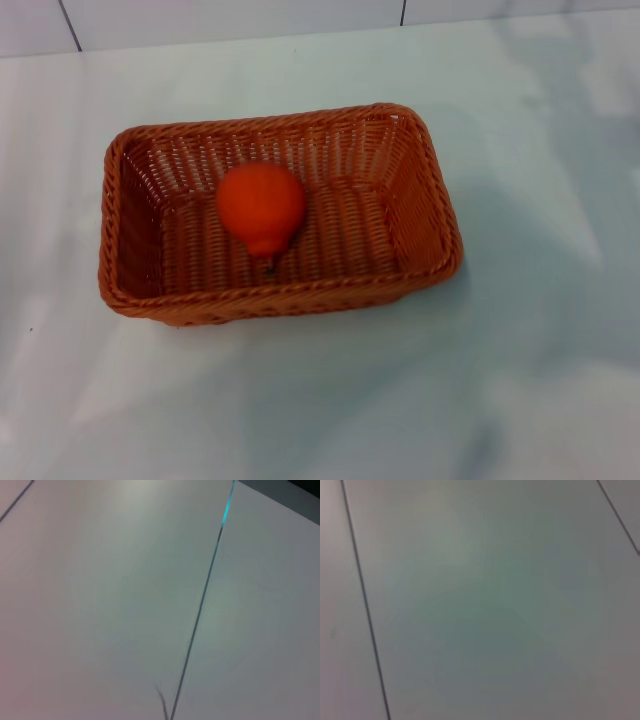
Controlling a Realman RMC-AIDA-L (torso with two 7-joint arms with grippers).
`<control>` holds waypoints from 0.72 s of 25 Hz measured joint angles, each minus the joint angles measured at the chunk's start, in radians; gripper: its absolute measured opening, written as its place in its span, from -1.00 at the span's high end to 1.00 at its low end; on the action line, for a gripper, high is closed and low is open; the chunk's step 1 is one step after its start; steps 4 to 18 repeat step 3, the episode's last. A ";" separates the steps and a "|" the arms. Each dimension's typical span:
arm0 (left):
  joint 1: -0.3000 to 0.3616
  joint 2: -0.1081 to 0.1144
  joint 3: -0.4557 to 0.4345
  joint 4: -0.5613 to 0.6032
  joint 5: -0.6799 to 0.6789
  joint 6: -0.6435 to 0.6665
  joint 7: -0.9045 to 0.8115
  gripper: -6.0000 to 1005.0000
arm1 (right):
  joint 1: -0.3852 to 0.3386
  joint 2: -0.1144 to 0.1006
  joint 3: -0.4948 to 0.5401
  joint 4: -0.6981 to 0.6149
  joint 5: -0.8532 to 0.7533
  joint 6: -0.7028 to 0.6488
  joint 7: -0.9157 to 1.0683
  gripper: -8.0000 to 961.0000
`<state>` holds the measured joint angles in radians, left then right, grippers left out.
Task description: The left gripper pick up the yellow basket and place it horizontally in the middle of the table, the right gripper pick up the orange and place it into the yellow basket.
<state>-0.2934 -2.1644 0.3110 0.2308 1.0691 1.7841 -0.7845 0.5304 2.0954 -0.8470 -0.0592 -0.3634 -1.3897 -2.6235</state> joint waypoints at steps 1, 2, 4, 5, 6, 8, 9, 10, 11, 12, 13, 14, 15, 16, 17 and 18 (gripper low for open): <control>0.001 0.000 -0.006 -0.003 0.000 0.000 0.000 -0.14 | 0.000 0.000 0.003 0.000 0.000 0.007 0.001 -0.97; 0.001 0.000 -0.010 -0.006 0.000 0.000 0.000 -0.14 | -0.001 0.000 0.004 0.000 0.000 0.013 0.002 -0.97; 0.001 0.000 -0.017 -0.012 0.000 0.000 0.000 -0.14 | -0.001 0.000 0.005 0.000 0.000 0.017 0.003 -0.97; 0.001 0.000 -0.017 -0.012 0.000 0.000 0.000 -0.14 | -0.001 0.000 0.005 0.000 0.000 0.017 0.003 -0.97; 0.001 0.000 -0.017 -0.012 0.000 0.000 0.000 -0.14 | -0.001 0.000 0.005 0.000 0.000 0.017 0.003 -0.97; 0.001 0.000 -0.017 -0.012 0.000 0.000 0.000 -0.14 | -0.001 0.000 0.005 0.000 0.000 0.017 0.003 -0.97; 0.001 0.000 -0.017 -0.012 0.000 0.000 0.000 -0.14 | -0.001 0.000 0.005 0.000 0.000 0.017 0.003 -0.97; 0.001 0.000 -0.017 -0.012 0.000 0.000 0.000 -0.14 | -0.001 0.000 0.005 0.000 0.000 0.017 0.003 -0.97; 0.001 0.000 -0.017 -0.012 0.000 0.000 0.000 -0.14 | -0.001 0.000 0.005 0.000 0.000 0.017 0.003 -0.97; 0.001 0.000 -0.017 -0.012 0.000 0.000 0.000 -0.14 | -0.001 0.000 0.005 0.000 0.000 0.017 0.003 -0.97; 0.001 0.000 -0.017 -0.012 0.000 0.000 0.000 -0.14 | -0.001 0.000 0.005 0.000 0.000 0.017 0.003 -0.97; 0.001 0.000 -0.017 -0.012 0.000 0.000 0.000 -0.14 | -0.001 0.000 0.005 0.000 0.000 0.017 0.003 -0.97; 0.001 0.000 -0.017 -0.012 0.000 0.000 0.000 -0.14 | -0.001 0.000 0.005 0.000 0.000 0.017 0.003 -0.97; 0.001 0.000 -0.017 -0.012 0.000 0.000 0.000 -0.14 | -0.001 0.000 0.005 0.000 0.000 0.017 0.003 -0.97; 0.001 0.000 -0.017 -0.012 0.000 0.000 0.000 -0.14 | -0.001 0.000 0.005 0.000 0.000 0.017 0.003 -0.97; 0.001 0.000 -0.017 -0.012 0.000 0.000 0.000 -0.14 | -0.001 0.000 0.005 0.000 0.000 0.017 0.003 -0.97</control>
